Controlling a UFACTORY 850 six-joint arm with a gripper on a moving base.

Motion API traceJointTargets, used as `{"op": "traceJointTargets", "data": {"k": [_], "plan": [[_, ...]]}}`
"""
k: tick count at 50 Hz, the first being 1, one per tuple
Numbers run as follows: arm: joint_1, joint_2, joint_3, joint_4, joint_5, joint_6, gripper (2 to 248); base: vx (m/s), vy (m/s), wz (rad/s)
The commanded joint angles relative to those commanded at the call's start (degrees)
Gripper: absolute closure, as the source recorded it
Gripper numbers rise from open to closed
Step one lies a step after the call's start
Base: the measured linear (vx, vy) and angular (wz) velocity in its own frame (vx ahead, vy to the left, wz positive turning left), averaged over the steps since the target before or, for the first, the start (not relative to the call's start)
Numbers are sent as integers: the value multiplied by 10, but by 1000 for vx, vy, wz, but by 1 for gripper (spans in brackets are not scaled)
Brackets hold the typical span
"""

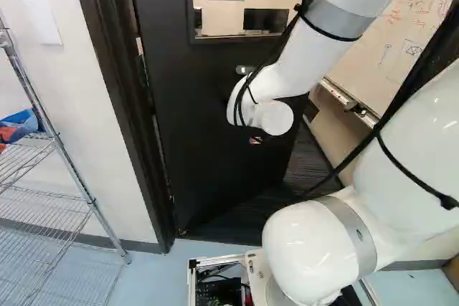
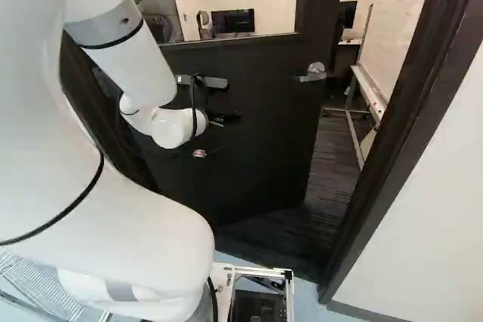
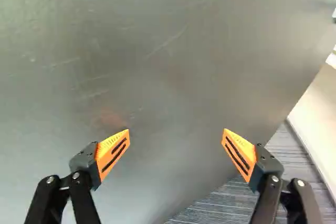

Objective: Open the door and move inside

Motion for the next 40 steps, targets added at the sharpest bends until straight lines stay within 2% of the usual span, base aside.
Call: {"op": "traceJointTargets", "data": {"k": [8,12,40], "plan": [[0,-18,-17,47,0,0,3,0,0,0],[1,-28,-26,59,0,0,3,0,0,0],[4,-88,-86,66,0,0,3,0,0,0]]}}
